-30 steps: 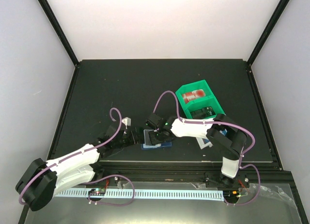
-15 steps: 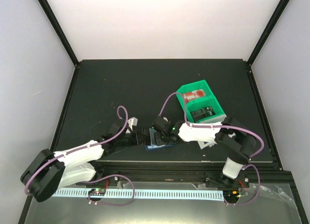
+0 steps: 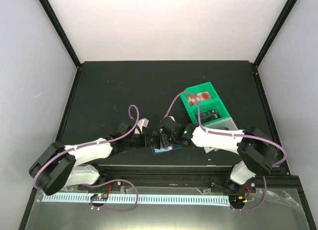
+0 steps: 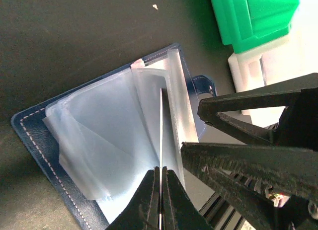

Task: Put the credit cards into the card holder
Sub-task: Adjust the card holder at the center of the board.

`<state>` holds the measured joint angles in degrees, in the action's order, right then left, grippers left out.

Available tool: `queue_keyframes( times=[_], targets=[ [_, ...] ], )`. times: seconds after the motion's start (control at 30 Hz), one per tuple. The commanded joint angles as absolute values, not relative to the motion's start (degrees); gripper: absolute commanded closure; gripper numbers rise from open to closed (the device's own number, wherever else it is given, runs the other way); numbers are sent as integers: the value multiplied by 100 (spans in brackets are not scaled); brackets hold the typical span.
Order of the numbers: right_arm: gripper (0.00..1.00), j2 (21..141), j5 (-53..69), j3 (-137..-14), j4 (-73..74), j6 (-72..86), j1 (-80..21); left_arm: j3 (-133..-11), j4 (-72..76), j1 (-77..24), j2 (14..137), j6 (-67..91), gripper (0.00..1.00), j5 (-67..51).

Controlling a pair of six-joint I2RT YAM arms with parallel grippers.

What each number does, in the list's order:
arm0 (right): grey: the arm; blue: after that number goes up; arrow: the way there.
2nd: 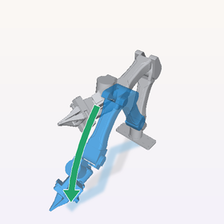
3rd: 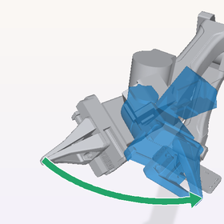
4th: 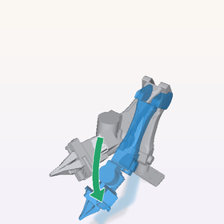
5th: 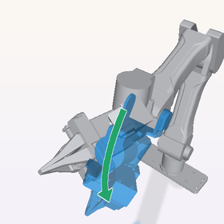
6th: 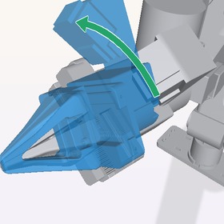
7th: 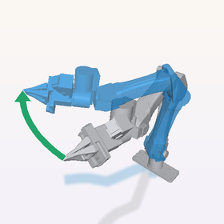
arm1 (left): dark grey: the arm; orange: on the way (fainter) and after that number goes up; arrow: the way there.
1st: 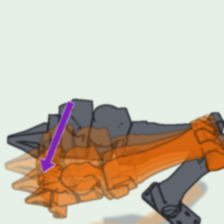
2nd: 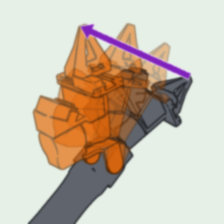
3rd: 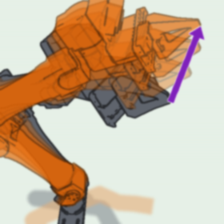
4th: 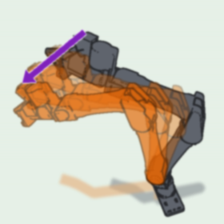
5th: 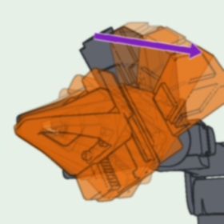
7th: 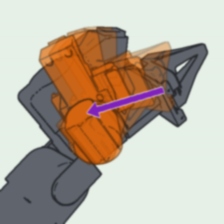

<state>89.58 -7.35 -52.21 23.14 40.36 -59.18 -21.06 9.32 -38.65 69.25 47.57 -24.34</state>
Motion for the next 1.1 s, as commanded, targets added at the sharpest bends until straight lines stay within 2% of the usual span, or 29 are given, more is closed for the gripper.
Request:
queue_keyframes(
  times=[0.0,0.4,0.87,1.07],
  targets=[
    [51,9019,-673,-5353,2346,3674,-5978,-2338,1237,-3961,7181,4619,98,-2647],
    [35,9011,-87,-5397,2439,3473,-6020,-2467,1238,-4041,7296,4588,98,-2651],
    [26,9010,-57,-5452,2454,3625,-6021,-2443,1099,-4138,7288,4598,99,-2573],
    [26,9141,-457,-5474,2715,3759,-6020,-2434,1106,-4166,7275,4580,98,-2582]
  ],
)
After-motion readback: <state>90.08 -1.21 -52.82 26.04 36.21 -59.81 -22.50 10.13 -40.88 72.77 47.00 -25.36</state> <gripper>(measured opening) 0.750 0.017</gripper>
